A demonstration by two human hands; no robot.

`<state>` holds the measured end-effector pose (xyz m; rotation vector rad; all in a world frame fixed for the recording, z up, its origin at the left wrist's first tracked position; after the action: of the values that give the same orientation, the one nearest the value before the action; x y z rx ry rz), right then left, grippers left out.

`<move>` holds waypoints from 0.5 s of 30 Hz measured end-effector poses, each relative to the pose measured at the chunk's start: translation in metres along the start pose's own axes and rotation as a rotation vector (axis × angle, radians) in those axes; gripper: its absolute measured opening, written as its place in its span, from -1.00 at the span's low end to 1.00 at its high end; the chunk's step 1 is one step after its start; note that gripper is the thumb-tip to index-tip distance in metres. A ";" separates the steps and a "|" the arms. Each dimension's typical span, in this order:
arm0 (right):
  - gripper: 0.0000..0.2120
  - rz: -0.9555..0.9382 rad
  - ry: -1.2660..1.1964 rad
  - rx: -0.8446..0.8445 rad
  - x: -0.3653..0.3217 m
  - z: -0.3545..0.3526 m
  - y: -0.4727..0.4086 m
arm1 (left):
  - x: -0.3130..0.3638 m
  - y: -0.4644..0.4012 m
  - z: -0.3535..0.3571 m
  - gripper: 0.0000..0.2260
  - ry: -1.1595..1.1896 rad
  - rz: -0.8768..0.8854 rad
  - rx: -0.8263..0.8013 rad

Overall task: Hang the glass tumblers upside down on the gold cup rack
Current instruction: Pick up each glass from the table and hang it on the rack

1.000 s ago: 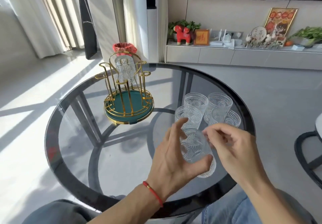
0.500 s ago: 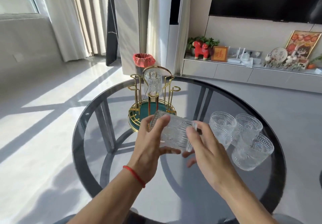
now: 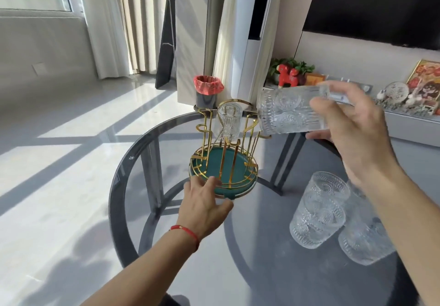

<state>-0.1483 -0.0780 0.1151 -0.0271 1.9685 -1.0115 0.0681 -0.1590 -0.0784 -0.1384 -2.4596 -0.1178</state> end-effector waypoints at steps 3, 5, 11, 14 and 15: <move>-0.53 -0.150 0.078 -0.044 -0.012 0.039 -0.034 | 0.001 -0.003 0.005 -0.52 -0.071 0.051 0.050; -0.49 -0.219 0.125 -0.093 -0.020 0.069 -0.052 | 0.001 -0.003 0.008 -0.47 -0.115 0.052 0.047; -0.47 -0.292 0.254 -0.257 -0.027 0.142 -0.104 | 0.003 -0.001 0.019 -0.52 -0.209 0.050 0.031; -0.45 -0.317 0.431 -0.425 -0.018 0.170 -0.113 | 0.003 -0.002 0.017 -0.55 -0.214 0.058 0.050; -0.47 -0.305 0.465 -0.463 -0.014 0.178 -0.116 | 0.003 -0.001 0.017 -0.55 -0.216 0.059 0.046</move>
<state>-0.0524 -0.2633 0.1540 -0.3888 2.6541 -0.7695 0.0551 -0.1581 -0.0897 -0.2137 -2.6687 -0.0205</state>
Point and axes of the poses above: each hand's wrist, its own y-axis away from the middle knuckle, its own z-axis out of the palm, x = y × z, the point moved 4 cm from there along -y, towards the middle knuckle, and after that the axes turned 14 degrees about -z, right-handed, at the moved point
